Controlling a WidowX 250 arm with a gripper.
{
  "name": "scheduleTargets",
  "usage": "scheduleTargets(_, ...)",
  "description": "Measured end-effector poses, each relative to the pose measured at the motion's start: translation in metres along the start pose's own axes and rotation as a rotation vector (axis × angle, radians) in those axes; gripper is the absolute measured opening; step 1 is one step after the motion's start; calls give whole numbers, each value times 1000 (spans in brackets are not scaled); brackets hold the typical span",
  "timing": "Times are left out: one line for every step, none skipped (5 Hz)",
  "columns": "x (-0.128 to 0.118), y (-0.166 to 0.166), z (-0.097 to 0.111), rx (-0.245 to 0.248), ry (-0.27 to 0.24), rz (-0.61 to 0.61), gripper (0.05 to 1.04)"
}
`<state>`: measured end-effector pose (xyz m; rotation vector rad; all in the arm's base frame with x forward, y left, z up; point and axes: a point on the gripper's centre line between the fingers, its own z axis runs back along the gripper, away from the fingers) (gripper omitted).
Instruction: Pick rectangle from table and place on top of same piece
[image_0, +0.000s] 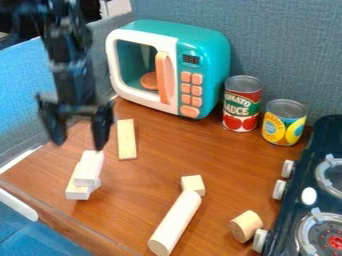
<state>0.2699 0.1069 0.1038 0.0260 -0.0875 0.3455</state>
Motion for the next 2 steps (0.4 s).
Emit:
scheduleTargets(-4, -26, 4, 53, -45, -199, 1008)
scheduleTargets(0, -31, -9, 17, 65, -254, 1008)
